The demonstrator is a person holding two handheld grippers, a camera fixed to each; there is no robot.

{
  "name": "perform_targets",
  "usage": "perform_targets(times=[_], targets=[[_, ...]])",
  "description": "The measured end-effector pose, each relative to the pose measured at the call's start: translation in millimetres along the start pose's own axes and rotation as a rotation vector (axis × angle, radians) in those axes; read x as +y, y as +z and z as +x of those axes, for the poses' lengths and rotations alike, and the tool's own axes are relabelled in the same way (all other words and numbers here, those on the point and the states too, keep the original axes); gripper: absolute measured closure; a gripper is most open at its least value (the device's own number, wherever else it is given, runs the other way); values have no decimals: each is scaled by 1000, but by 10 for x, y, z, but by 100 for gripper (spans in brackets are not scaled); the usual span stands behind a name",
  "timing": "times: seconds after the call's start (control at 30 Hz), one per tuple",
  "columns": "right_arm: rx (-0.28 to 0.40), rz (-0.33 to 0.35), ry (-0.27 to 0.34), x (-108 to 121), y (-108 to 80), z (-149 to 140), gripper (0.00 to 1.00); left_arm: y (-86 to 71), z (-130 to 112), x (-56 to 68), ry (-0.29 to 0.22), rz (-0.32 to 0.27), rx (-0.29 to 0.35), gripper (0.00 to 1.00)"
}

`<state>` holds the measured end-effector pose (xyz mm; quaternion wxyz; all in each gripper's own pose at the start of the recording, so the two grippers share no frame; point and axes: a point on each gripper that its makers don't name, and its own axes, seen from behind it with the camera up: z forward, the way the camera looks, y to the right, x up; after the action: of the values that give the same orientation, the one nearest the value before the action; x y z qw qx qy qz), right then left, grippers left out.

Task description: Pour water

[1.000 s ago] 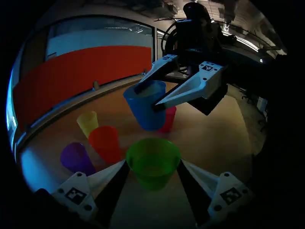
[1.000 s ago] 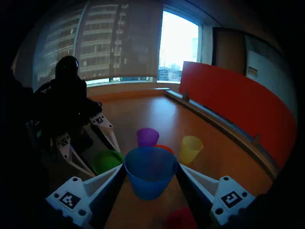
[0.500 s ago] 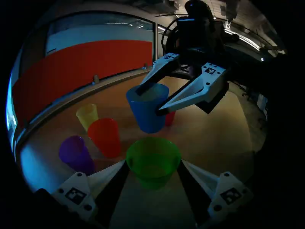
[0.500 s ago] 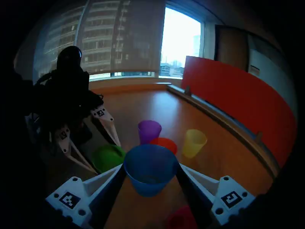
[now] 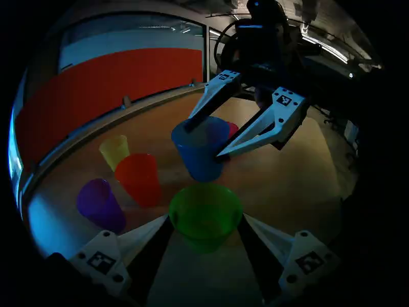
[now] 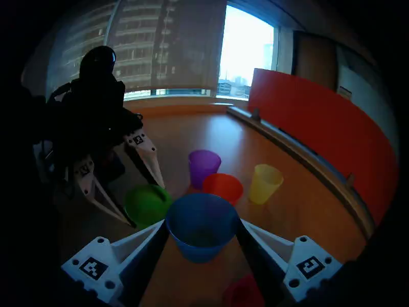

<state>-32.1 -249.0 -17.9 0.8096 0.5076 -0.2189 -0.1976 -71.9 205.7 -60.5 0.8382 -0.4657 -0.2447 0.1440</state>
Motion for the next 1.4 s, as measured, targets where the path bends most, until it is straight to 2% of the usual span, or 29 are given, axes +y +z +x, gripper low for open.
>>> perform_targets(times=[0.4,1.4], targets=[[-16,8,-27,-64,66,-100,7,-3,-74,-9,13,10,-12,15],[-47,19,-34,-168,175,-290,7,-27,-168,-5,1,-3,-9,15]])
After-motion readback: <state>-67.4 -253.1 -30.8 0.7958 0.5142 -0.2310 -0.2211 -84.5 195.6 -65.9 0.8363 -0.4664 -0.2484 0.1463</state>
